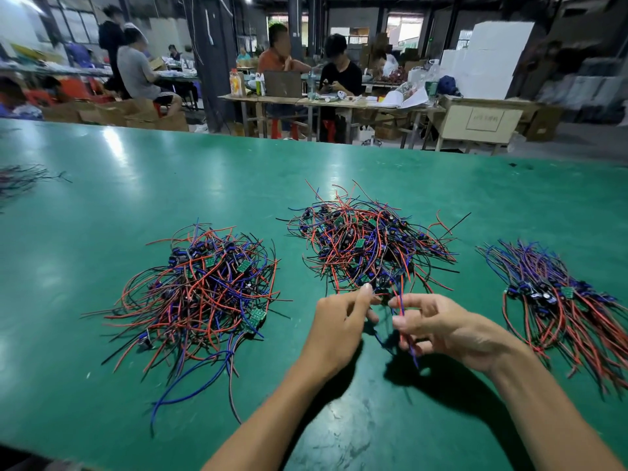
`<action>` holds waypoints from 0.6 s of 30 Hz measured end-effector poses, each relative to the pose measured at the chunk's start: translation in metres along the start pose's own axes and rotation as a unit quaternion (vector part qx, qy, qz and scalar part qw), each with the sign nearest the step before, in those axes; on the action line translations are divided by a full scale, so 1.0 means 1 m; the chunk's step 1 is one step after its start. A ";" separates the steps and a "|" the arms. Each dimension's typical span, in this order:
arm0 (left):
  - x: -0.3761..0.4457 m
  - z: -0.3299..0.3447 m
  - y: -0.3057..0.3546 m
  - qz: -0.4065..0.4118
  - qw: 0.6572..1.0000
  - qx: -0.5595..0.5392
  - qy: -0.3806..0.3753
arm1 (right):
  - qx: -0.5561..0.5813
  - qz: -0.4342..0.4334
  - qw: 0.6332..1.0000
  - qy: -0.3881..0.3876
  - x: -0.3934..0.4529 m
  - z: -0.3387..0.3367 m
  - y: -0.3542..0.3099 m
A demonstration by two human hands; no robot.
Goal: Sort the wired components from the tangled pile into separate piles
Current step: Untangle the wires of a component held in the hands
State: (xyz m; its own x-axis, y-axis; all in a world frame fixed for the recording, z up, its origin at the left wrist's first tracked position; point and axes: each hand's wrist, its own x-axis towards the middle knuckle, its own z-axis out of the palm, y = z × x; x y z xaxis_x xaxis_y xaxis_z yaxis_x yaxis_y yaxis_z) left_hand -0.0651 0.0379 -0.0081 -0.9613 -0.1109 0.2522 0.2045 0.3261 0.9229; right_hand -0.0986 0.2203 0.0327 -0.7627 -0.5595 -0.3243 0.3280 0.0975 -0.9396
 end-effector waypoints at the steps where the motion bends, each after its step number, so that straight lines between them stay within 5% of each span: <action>1: 0.001 -0.001 0.000 -0.015 1.000 -0.020 -0.019 | -0.009 -0.002 1.000 -0.007 0.001 0.004 0.002; 7: -0.005 -0.002 0.003 -0.029 0.993 -0.074 -0.084 | -0.129 -0.030 0.991 0.026 0.010 0.015 0.015; 18: 0.005 -0.006 -0.002 -0.122 0.981 -0.150 -0.018 | -0.178 -0.077 0.975 0.105 0.010 0.017 0.006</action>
State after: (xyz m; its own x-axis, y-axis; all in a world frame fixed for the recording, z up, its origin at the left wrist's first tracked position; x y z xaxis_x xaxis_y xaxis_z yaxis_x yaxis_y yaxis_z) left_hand -0.0689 0.0312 -0.0068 -0.9932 -0.1164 0.0068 0.0067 0.0020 1.0000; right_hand -0.0949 0.2014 0.0255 -0.8976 -0.4121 -0.1566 0.0155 0.3255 -0.9454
